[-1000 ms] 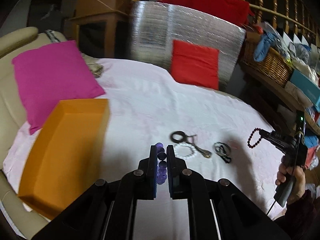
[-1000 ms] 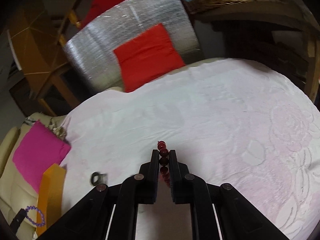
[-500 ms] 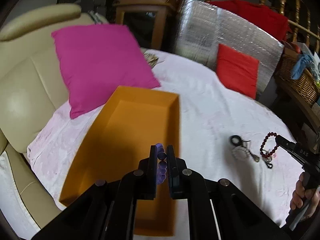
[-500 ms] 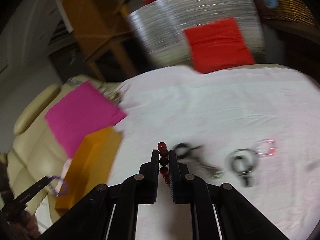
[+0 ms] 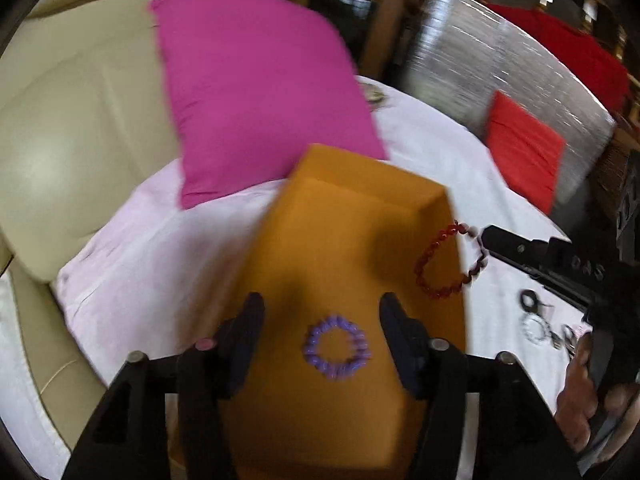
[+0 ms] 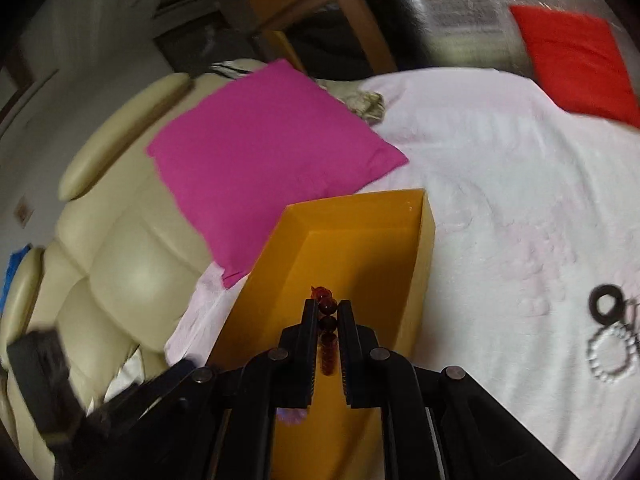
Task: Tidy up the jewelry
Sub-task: 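Carry both bracelets over the orange box and open both tools to drop them, then move the left tool to the metal-band watch while the right tool moves to the silver bangle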
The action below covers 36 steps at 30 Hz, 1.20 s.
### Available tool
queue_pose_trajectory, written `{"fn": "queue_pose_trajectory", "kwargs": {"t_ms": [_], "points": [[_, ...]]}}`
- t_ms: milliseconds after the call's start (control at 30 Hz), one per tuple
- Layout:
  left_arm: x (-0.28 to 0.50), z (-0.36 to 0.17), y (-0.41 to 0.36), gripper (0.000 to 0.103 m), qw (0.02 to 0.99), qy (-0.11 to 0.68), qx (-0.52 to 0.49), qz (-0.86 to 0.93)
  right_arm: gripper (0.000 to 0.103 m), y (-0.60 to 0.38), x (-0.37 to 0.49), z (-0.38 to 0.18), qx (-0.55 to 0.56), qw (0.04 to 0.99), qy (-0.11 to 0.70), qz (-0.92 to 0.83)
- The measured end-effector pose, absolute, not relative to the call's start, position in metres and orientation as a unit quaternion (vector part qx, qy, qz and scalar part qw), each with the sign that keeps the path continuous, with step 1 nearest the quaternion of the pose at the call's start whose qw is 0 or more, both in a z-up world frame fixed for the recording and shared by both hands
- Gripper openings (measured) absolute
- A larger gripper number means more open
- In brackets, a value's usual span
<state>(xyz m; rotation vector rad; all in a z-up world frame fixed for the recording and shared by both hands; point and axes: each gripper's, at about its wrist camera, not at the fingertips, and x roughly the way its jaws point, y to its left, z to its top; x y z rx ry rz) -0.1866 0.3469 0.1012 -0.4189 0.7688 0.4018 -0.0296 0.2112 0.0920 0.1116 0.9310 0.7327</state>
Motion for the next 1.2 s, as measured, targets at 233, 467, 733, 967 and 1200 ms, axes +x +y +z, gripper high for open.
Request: {"fn": "queue_pose_trajectory", "kwargs": {"t_ms": [233,467,733,967,1200], "points": [[-0.213,0.096,0.317,0.061,0.903,0.361,-0.151,0.178,0.054,0.143,-0.013,0.067,0.11,0.83,0.449,0.311],[-0.204,0.105,0.25,0.071,0.92,0.364,-0.116,0.092,0.054,0.06,-0.032,0.09,0.096,0.859,0.413,0.286],[-0.156,0.082,0.222,0.071,0.896,0.417,-0.113,0.101,0.054,-0.038,-0.046,0.096,0.105,0.885,0.396,0.223],[-0.14,0.05,0.214,0.008,0.872,0.47,-0.096,0.1,0.054,-0.116,-0.043,0.103,0.163,0.897,0.374,0.173],[-0.156,0.037,0.191,0.003,0.87,0.483,-0.029,0.094,0.054,-0.188,-0.034,0.11,0.216,0.906,0.346,0.116]]}}
